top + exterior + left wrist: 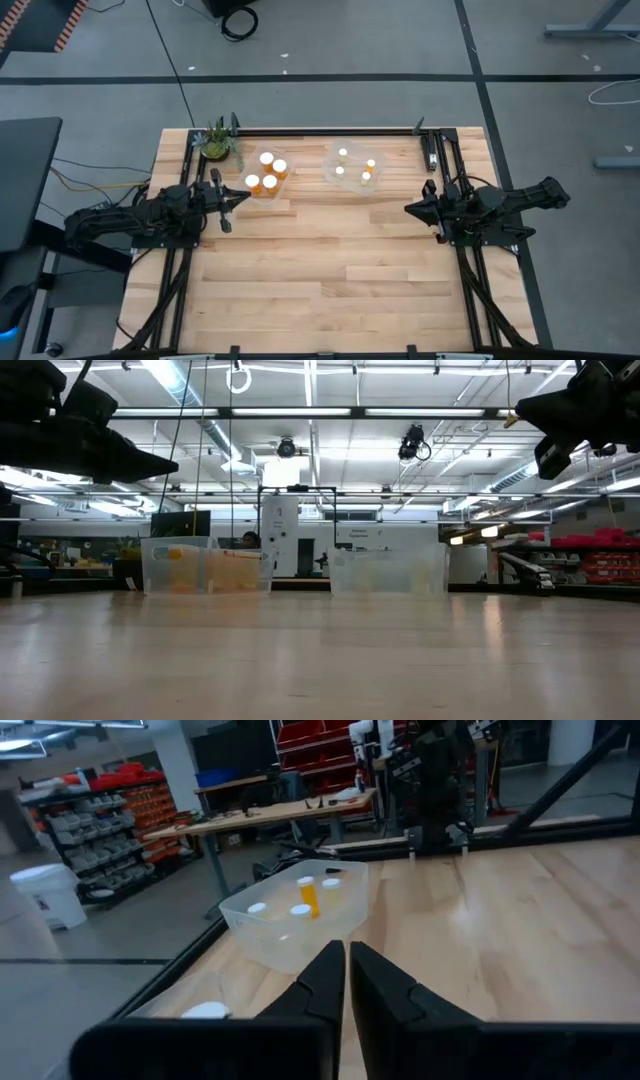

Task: Pick and place medicine bottles into bin by pill shape (circle, oval)
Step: Return to Home Position

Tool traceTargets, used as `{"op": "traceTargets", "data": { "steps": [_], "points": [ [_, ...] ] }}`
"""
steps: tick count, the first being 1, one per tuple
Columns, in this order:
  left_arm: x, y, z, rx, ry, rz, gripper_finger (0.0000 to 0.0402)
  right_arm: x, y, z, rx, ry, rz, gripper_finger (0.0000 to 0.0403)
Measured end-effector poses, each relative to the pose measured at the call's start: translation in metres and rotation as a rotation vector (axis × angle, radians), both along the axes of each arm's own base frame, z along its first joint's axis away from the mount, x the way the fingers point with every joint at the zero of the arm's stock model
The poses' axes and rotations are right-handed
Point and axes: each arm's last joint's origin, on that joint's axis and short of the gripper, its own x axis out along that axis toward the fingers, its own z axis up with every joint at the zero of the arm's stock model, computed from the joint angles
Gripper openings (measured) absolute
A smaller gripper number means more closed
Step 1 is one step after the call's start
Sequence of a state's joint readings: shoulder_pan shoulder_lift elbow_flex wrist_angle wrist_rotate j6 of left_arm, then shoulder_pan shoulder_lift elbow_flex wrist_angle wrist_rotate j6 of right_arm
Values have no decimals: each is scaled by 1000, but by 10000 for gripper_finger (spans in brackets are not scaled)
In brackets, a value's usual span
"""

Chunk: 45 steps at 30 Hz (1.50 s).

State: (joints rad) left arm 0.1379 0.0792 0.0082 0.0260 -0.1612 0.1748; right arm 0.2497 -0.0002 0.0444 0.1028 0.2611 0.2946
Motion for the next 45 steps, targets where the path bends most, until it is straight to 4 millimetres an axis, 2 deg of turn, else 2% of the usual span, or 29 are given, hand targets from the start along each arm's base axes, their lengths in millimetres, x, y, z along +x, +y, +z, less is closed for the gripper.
{"op": "traceTargets", "data": {
  "steps": [8,11,16,21,29,35,41,45],
  "points": [
    [0,0,1,-34,-17,4,30,0,0,0,-1,2,0,31],
    [0,0,1,-113,-43,5,24,1,0,-1,-5,17,0,31],
    [2,-6,-3,-141,-3,-131,13,3,1,-4,-12,47,0,31],
    [6,-10,-6,-94,48,-149,8,4,1,-5,-17,65,0,31],
    [7,-12,-6,-79,52,-162,35,4,1,-5,-17,64,0,31],
    [7,-12,-4,-126,23,-160,43,4,1,-5,-17,64,0,31],
    [8,-12,0,-316,-58,-154,34,4,1,-5,-16,64,0,31],
    [8,-13,0,-317,-55,-154,28,4,1,-5,-17,64,0,31]
  ]
}}
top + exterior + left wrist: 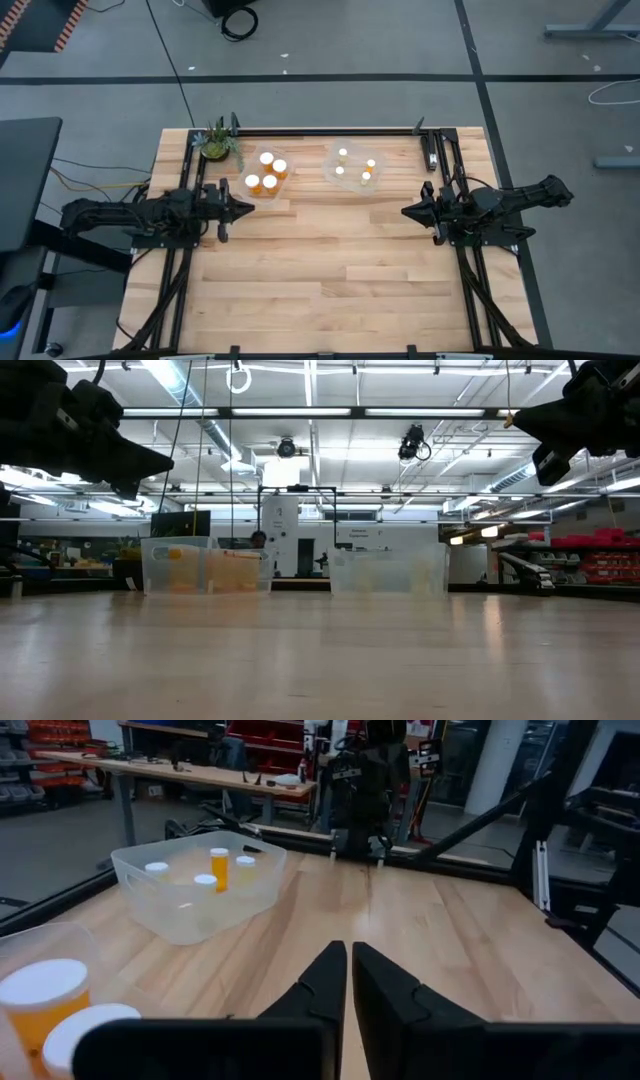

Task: Pick and place medicine bottles into bin by pill shape (circle, oval)
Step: Return to Home Position

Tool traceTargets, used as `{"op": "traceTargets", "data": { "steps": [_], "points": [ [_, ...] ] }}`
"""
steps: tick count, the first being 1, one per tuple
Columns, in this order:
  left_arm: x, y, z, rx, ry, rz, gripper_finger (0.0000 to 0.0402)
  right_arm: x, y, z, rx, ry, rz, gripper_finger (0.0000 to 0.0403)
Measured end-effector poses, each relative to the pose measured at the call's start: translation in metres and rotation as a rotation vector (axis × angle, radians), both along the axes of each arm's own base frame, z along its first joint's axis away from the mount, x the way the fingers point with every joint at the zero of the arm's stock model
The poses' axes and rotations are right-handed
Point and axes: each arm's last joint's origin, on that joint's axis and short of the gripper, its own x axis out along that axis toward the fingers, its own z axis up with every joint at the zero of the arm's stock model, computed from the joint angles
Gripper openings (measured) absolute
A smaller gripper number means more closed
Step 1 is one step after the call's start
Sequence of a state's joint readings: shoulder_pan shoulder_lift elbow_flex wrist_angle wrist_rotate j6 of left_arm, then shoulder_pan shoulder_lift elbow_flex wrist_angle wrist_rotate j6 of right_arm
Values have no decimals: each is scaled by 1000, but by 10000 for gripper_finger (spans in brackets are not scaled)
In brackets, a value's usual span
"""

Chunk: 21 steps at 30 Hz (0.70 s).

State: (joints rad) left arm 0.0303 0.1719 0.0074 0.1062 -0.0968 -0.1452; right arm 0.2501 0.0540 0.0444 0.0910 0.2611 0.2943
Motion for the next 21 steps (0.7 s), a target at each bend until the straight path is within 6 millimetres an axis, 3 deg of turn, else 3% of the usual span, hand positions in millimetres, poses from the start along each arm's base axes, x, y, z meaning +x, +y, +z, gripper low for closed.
{"op": "traceTargets", "data": {
  "steps": [11,21],
  "points": [
    [0,0,0,-1,0,0,40,0,0,0,0,0,0,31],
    [0,0,0,-1,-1,0,28,0,0,0,0,0,0,31]
  ]
}}
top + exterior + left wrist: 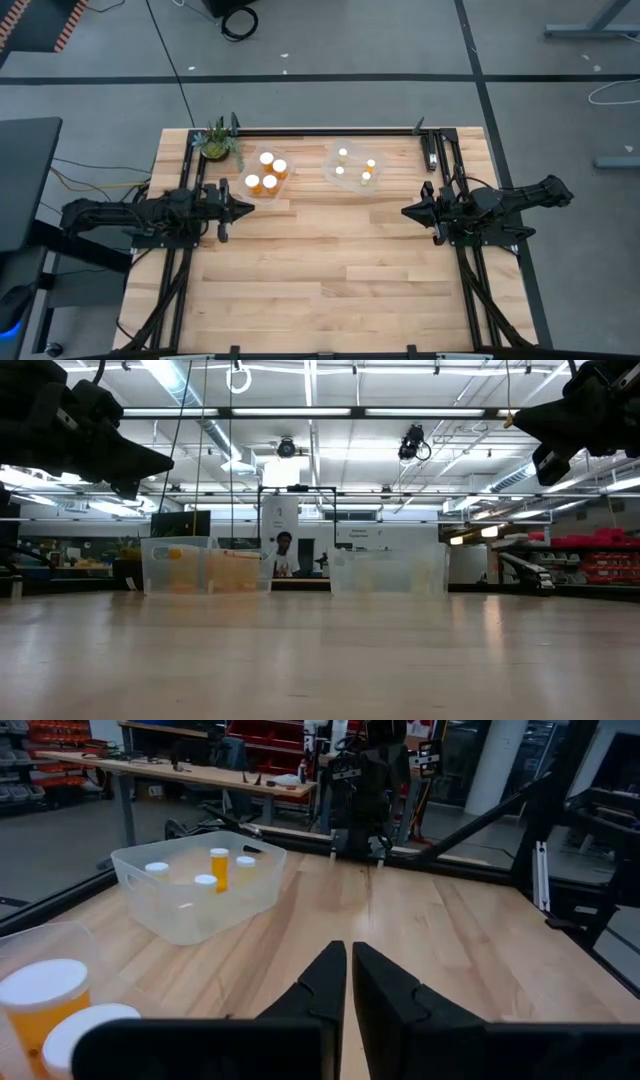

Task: Pick and place medicine bottles into bin by pill shape (circle, oval)
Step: Return to Home Position

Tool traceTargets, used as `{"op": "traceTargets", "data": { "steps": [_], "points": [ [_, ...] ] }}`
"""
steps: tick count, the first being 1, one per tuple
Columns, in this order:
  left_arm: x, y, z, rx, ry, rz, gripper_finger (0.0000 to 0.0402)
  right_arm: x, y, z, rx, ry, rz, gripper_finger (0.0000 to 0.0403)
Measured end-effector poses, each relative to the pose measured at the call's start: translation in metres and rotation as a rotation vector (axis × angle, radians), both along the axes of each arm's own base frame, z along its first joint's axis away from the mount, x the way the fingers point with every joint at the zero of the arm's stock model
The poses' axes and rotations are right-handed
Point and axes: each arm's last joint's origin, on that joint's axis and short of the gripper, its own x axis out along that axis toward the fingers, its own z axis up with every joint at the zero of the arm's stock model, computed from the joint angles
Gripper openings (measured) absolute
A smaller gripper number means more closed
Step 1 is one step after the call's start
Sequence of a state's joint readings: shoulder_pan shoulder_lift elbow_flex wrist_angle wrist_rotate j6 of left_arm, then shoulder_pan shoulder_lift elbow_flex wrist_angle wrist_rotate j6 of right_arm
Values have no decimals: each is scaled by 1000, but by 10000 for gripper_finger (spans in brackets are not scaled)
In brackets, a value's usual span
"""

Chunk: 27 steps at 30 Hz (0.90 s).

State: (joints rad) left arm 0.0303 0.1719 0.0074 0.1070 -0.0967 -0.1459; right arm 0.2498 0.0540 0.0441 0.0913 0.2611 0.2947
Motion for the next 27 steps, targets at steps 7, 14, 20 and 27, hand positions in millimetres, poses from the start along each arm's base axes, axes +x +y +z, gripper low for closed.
{"op": "traceTargets", "data": {
  "steps": [7,14,20,27],
  "points": [
    [0,0,0,0,-1,0,40,0,0,0,0,0,0,31],
    [0,0,0,0,-1,0,33,0,0,0,0,0,0,31],
    [0,0,0,0,-1,0,29,0,0,0,0,0,0,31],
    [0,0,0,0,-1,0,41,0,0,0,0,0,0,31]
  ]
}}
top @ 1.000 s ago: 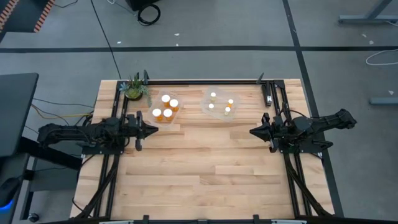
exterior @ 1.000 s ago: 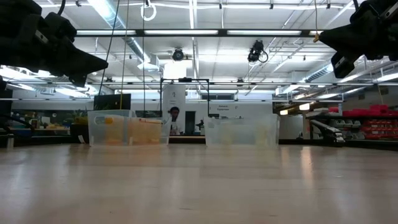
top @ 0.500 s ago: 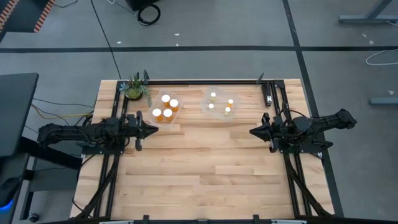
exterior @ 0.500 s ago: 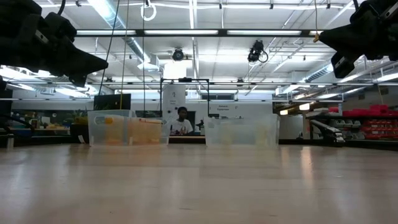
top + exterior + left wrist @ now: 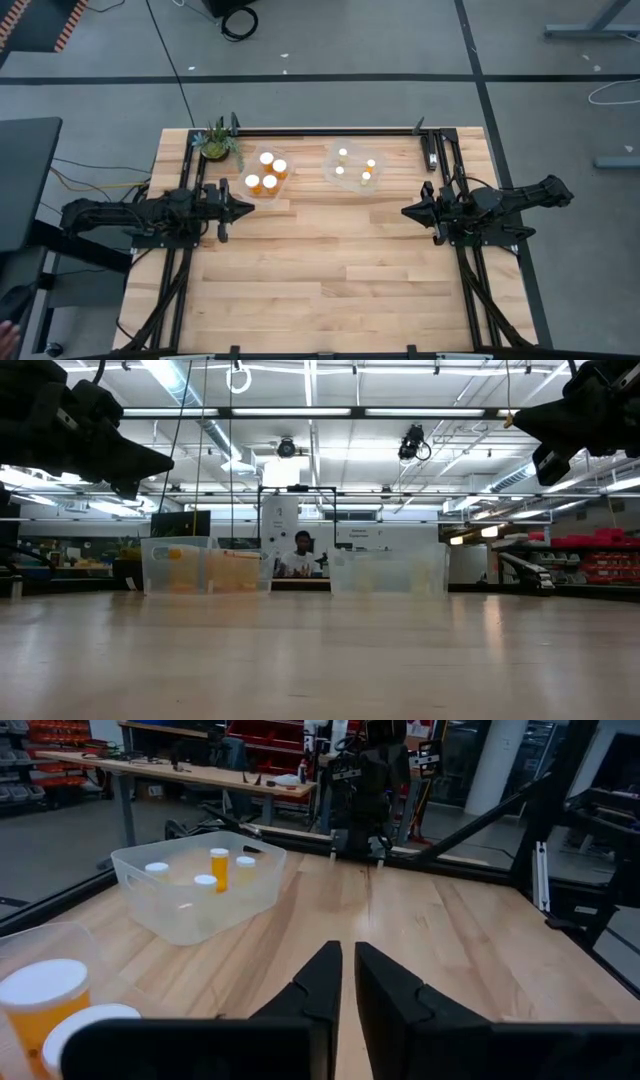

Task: Pick and place medicine bottles into bin by pill shape (circle, oval)
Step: Return to Home Position

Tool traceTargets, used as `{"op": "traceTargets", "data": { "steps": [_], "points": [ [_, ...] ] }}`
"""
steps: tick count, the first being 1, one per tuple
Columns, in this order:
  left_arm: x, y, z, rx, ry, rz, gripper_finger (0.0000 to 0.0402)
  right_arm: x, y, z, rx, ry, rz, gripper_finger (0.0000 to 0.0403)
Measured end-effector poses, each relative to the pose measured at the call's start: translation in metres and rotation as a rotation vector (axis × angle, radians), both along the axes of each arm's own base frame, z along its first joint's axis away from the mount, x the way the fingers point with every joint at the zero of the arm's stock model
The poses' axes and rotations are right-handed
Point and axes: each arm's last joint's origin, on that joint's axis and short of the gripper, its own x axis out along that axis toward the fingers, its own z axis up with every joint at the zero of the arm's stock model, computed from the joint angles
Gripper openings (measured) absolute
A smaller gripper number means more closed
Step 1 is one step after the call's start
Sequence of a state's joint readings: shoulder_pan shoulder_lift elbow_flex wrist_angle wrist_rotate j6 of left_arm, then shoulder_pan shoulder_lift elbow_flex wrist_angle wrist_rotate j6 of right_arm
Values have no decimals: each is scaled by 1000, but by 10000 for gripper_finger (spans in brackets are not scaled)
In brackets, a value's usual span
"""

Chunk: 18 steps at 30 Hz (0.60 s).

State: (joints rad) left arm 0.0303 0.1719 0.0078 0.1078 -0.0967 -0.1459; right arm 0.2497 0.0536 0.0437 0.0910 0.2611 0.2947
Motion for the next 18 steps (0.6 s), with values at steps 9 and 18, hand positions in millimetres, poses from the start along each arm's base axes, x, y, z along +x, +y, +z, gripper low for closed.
{"op": "traceTargets", "data": {
  "steps": [9,18],
  "points": [
    [0,0,0,0,0,0,28,0,0,0,0,0,0,31],
    [0,0,0,0,0,0,40,0,0,0,0,0,0,31]
  ]
}}
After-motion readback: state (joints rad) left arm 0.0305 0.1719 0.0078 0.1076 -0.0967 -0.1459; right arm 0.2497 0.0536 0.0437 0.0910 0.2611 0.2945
